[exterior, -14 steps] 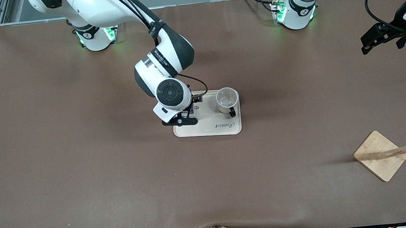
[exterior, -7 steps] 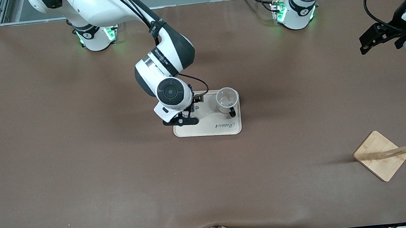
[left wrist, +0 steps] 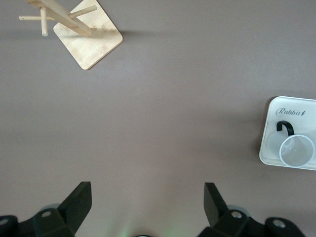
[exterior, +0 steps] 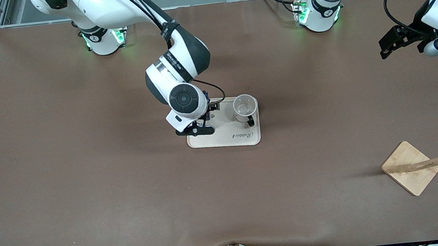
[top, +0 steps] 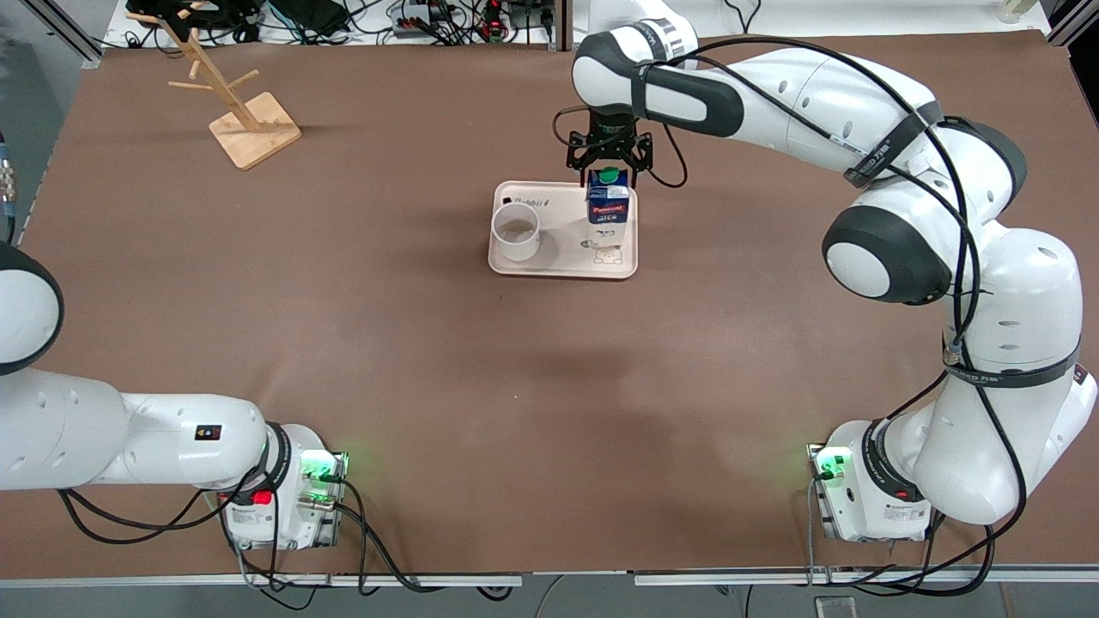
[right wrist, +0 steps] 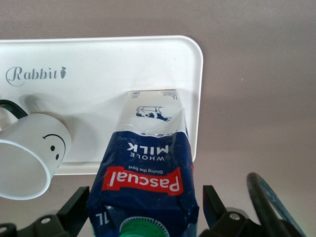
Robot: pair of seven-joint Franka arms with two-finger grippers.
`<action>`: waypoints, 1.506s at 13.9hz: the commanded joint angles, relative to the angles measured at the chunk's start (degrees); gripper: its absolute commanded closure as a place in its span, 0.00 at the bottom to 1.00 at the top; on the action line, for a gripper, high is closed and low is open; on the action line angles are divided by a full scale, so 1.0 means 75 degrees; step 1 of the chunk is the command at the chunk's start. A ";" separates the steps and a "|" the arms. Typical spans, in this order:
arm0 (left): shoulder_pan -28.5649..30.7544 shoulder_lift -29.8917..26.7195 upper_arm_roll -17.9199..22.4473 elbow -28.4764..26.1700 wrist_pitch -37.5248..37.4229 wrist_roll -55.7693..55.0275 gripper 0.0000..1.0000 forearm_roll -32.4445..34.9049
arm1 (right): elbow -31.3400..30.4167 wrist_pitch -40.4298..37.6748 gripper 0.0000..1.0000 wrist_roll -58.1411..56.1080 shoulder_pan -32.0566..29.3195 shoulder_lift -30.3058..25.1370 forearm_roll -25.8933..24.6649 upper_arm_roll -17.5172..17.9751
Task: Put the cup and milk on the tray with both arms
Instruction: 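Lower the milk carton onto the tray beside the mug and release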
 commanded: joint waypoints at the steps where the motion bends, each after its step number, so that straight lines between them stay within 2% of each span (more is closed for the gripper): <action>1: 0.0026 -0.0208 0.0000 -0.0135 -0.0102 -0.0020 0.00 -0.0129 | 0.0158 -0.0086 0.00 0.0072 0.0053 -0.0003 0.0104 -0.0080; 10: 0.0014 -0.0208 -0.0011 -0.0135 -0.0138 0.0039 0.00 -0.0023 | 0.0626 -0.0145 0.00 0.0025 -0.0345 -0.0143 0.0104 -0.0115; 11: 0.0003 -0.0219 -0.0023 -0.0147 -0.0138 0.0039 0.00 -0.0023 | 0.0812 -0.0145 0.00 -0.0033 -0.0427 -0.0352 0.0081 -0.0138; 14: -0.0009 -0.0208 -0.0023 -0.0159 -0.0138 0.0050 0.00 -0.0012 | 0.1106 -0.0238 0.00 -0.0057 -0.1081 -0.0647 0.0022 -0.0267; 17: -0.0021 -0.0208 -0.0023 -0.0159 -0.0138 0.0050 0.00 -0.0012 | 0.1236 -0.0998 0.00 -0.0045 -0.1855 -0.1266 -0.0013 -0.0279; 21: -0.0009 -0.0219 -0.0128 -0.0159 -0.0138 0.0039 0.00 -0.0012 | 0.0723 -0.1807 0.00 -0.0289 -0.2407 -0.2682 -0.0947 -0.0420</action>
